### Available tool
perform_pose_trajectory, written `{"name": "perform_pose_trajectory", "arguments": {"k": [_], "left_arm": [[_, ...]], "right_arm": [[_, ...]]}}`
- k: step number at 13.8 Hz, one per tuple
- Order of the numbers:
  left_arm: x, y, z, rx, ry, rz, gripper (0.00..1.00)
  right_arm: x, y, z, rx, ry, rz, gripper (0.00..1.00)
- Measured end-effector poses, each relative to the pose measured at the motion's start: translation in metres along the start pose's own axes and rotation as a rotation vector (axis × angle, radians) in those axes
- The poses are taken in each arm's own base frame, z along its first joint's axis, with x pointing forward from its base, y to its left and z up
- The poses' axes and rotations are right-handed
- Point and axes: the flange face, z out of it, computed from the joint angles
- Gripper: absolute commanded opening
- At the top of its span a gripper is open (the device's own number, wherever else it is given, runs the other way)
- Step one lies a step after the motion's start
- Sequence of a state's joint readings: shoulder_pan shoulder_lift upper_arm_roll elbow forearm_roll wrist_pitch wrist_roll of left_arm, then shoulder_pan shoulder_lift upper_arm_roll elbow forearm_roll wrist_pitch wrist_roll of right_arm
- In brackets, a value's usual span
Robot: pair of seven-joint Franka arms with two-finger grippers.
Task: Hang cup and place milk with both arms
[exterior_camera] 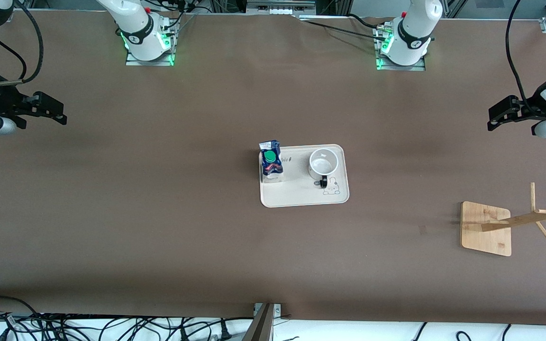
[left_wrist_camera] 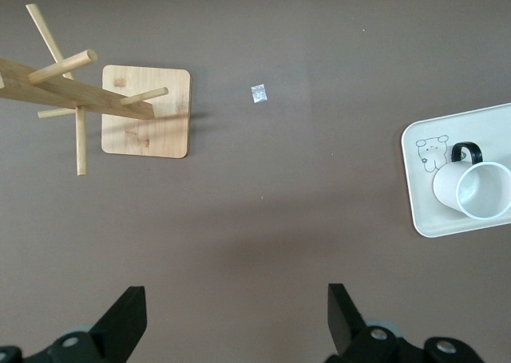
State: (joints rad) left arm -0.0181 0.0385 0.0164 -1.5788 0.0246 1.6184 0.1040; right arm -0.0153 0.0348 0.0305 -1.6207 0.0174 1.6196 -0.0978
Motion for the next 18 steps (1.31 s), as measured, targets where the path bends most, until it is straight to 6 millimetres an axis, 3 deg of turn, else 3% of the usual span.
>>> {"name": "perform_pose_trajectory", "arguments": {"k": [13,16,18], "left_arm": [[0.0,0.0,0.0,0.0,0.0,0.0,1.0],[0.0,0.0,0.0,0.0,0.0,0.0,1.0],[0.0,0.0,0.001,0.0,-0.002,0.0,1.0]], "right_arm": [[0.001,-0.001,0.001,0.001,-0.001,-0.002,1.0],[0.005,-0.006,0.009,0.003,-0.014,-0.011,1.0],[0.013,-0.01,0.026,0.006,-0.044,-0.021,1.0]]}}
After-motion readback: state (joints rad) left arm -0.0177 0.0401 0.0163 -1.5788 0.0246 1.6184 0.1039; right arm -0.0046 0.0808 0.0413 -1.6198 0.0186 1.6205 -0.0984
